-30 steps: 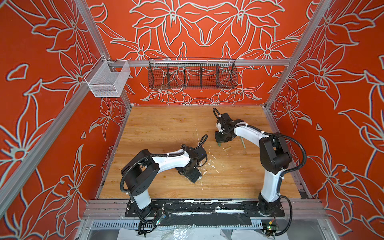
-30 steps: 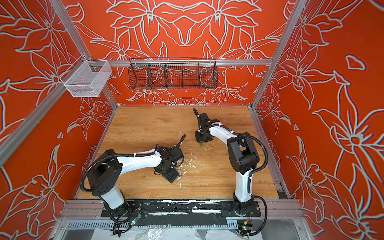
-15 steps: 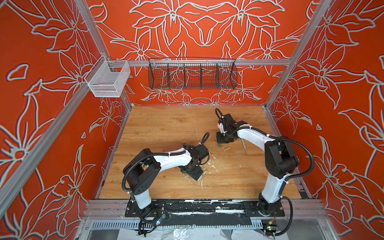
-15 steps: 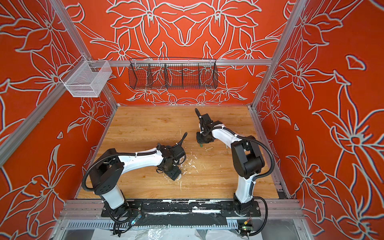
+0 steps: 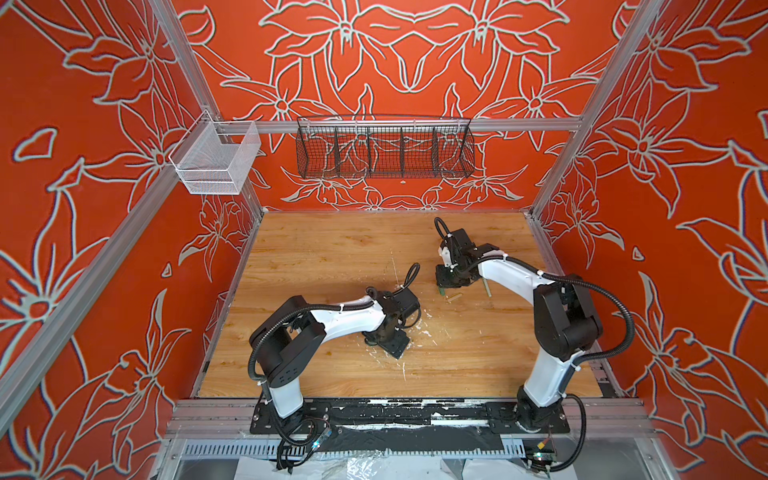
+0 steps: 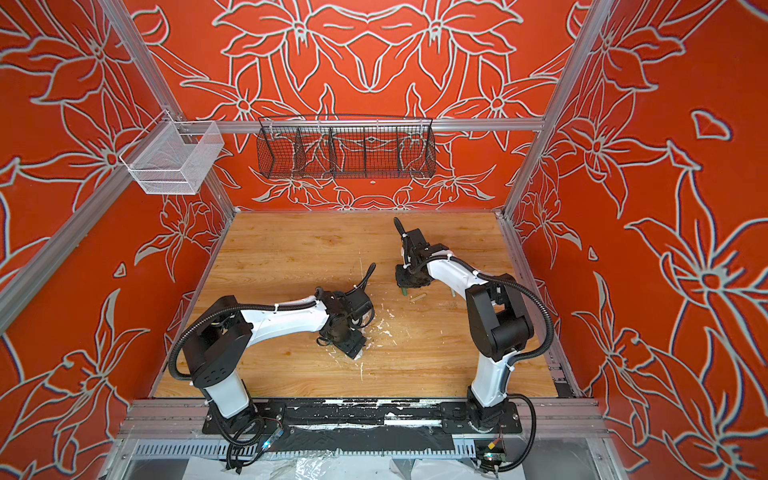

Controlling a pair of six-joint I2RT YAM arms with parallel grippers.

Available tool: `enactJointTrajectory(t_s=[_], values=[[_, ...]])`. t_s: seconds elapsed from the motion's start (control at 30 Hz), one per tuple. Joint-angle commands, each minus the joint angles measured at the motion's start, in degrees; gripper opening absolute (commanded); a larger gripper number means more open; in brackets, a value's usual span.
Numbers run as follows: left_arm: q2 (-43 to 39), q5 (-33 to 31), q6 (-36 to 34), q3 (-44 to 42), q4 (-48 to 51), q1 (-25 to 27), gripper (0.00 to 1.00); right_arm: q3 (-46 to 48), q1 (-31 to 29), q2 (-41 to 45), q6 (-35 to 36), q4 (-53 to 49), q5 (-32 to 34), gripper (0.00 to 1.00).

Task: Insert the pens into the pen caps

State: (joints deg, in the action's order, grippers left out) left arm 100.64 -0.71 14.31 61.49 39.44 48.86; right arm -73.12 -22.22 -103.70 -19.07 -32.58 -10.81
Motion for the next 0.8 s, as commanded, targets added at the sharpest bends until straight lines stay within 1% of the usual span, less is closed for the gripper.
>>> enactJointTrajectory(t_s=[0.0,0.1,0.27,0.43,0.5,0.57,0.67,0.7,0.77], values=[[0.58,1.33,2.14,0.03,0.14,0.18,0.83,1.94,-0.26,1.94,-1.79,0.72,0.35,0.18],[0.13,2.33,2.57,-1.43,-0.42,0.18,0.78,2.28,-0.27,1.51,-2.37,1.27,0.02,0.18],[-0.7,2.45,0.54,-2.77,0.57,0.12,0.79,2.63,-0.29,0.96,-2.55,1.83,-0.69,0.18],[-0.56,9.56,0.6,-2.64,-0.78,-0.49,0.78,2.9,-0.36,1.31,-2.64,1.96,-0.53,0.18],[-1.73,11.35,1.44,-3.28,-1.7,-0.69,0.77,2.82,-0.37,1.1,-2.47,1.97,-0.36,0.18],[-3.63,9.77,1.88,-3.98,-0.85,-0.86,0.78,2.27,-0.47,0.3,-1.84,1.29,0.15,0.19],[-6.53,5.75,1.8,-4.81,1.57,-2.1,0.87,0.1,-0.97,-1.3,0.7,-1.29,1.88,0.24],[-7.42,5.72,1.42,-5.33,1.56,-2.71,0.89,-1.04,-1.14,-1.95,1.55,-2.21,2.5,0.25],[-8.33,6.93,0.27,-6.19,1.34,-4.22,0.89,-3.66,-1.5,-3.73,3.18,-4.88,3.72,0.26]])
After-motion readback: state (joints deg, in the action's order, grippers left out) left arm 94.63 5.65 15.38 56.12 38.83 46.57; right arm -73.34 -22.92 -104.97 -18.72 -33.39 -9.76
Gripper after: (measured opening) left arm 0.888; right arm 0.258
